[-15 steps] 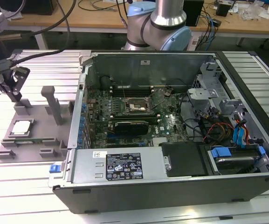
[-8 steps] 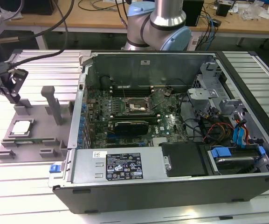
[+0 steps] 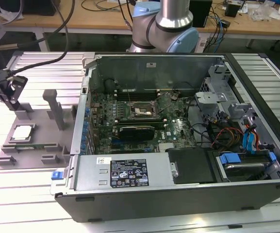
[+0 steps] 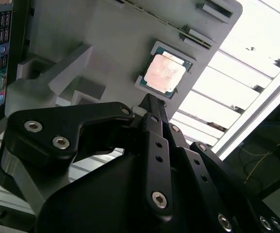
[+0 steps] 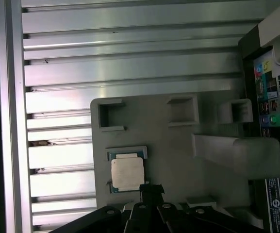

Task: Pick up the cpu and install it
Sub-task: 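Pick up the cpu and move it towards the insertion slot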

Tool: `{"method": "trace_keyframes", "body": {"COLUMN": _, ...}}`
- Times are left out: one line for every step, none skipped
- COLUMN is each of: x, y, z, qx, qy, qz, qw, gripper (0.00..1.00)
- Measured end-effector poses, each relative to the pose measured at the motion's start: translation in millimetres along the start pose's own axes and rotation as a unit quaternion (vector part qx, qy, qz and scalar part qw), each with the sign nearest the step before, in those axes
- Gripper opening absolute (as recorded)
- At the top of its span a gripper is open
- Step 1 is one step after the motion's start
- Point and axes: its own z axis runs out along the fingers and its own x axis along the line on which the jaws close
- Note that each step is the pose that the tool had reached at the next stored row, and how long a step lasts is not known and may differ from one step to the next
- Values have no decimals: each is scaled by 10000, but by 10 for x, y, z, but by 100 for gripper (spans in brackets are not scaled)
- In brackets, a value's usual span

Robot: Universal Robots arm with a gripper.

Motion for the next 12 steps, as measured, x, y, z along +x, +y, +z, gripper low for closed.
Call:
{"method": "trace_keyframes", "body": {"x": 16, "y": -2, "z": 18, "qx": -1, "qy": -1, "qz": 0, "qw": 10000, "gripper": 11}}
{"method": "trace_keyframes", "body": {"x": 29, "y": -4, "z": 32, "qx": -2, "qy": 0, "qz": 0, "qw": 10000, "gripper": 11}}
{"method": "trace_keyframes", "body": {"x": 40, "y": -5, "z": 43, "qx": -1, "qy": 1, "qz": 0, "qw": 10000, "gripper": 11}}
{"method": "trace_keyframes", "body": {"x": 67, "y": -9, "z": 78, "qx": -1, "qy": 0, "qz": 0, "qw": 10000, "gripper": 11}}
{"method": "trace_keyframes", "body": {"x": 81, "y": -12, "z": 97, "qx": -1, "qy": 1, "qz": -1, "qw": 10000, "gripper": 11}}
{"method": "trace_keyframes", "body": {"x": 87, "y": -13, "z": 108, "qx": -1, "qy": 1, "qz": -1, "qw": 10000, "gripper": 11}}
{"method": "trace_keyframes", "body": {"x": 91, "y": -13, "z": 119, "qx": -1, "qy": 0, "qz": -1, "qw": 10000, "gripper": 11}}
{"method": "trace_keyframes", "body": {"x": 97, "y": -14, "z": 131, "qx": -1, "qy": 1, "qz": 0, "qw": 10000, "gripper": 11}}
{"method": "trace_keyframes", "body": {"x": 101, "y": -15, "z": 142, "qx": -1, "qy": 0, "qz": -1, "qw": 10000, "gripper": 11}}
{"method": "trace_keyframes", "body": {"x": 103, "y": -15, "z": 147, "qx": -1, "qy": 0, "qz": -1, "qw": 10000, "gripper": 11}}
{"method": "trace_keyframes", "body": {"x": 103, "y": -15, "z": 154, "qx": -2, "qy": 0, "qz": 0, "qw": 10000, "gripper": 11}}
{"method": "trace_keyframes", "body": {"x": 105, "y": -17, "z": 167, "qx": -1, "qy": 1, "qz": 0, "qw": 10000, "gripper": 11}}
